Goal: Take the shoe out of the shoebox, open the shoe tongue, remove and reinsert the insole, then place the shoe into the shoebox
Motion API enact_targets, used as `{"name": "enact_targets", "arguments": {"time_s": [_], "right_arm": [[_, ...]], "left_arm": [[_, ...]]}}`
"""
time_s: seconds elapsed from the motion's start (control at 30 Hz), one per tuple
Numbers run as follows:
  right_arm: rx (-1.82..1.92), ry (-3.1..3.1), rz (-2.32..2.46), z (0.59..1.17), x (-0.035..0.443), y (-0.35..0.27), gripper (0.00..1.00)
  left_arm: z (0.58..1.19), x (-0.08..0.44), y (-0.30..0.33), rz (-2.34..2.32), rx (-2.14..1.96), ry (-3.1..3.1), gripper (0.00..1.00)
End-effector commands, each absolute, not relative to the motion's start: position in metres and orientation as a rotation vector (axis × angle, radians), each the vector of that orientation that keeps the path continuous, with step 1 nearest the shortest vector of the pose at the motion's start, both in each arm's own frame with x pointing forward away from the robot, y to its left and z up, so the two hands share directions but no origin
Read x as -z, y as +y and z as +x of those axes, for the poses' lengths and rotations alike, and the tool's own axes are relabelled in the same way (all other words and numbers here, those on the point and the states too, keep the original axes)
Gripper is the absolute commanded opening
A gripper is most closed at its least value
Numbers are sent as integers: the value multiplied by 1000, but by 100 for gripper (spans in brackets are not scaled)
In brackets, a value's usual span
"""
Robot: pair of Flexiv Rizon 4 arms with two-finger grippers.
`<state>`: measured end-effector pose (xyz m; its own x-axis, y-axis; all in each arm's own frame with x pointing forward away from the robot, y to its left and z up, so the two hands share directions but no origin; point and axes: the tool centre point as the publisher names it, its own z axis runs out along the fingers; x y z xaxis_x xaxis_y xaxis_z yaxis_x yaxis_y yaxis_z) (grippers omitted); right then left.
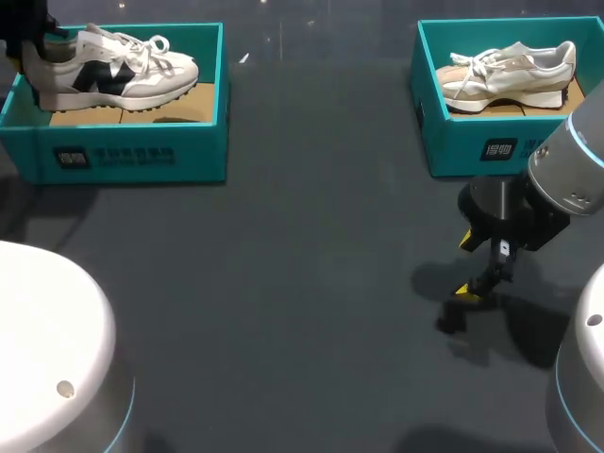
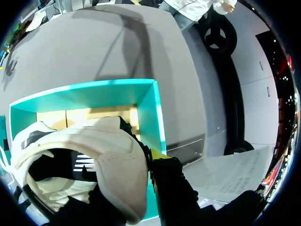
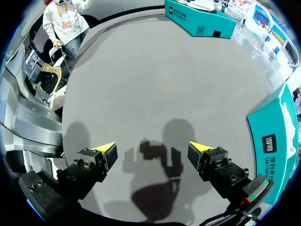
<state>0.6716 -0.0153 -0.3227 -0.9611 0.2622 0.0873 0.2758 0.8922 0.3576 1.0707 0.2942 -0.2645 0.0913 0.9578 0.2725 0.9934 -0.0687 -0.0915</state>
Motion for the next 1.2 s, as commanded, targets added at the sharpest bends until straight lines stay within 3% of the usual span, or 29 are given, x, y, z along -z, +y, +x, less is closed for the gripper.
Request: {"name": "enact_targets", "arguments": {"time_s": [0.03, 1.2], "right_arm": [[578, -3024, -431, 670, 323, -16, 100], [578, -3024, -431, 670, 323, -16, 100]], "left_arm": [[1077, 289, 290, -2098, 188, -1951, 0], [1055, 344, 278, -2170, 225, -1849, 0]]}}
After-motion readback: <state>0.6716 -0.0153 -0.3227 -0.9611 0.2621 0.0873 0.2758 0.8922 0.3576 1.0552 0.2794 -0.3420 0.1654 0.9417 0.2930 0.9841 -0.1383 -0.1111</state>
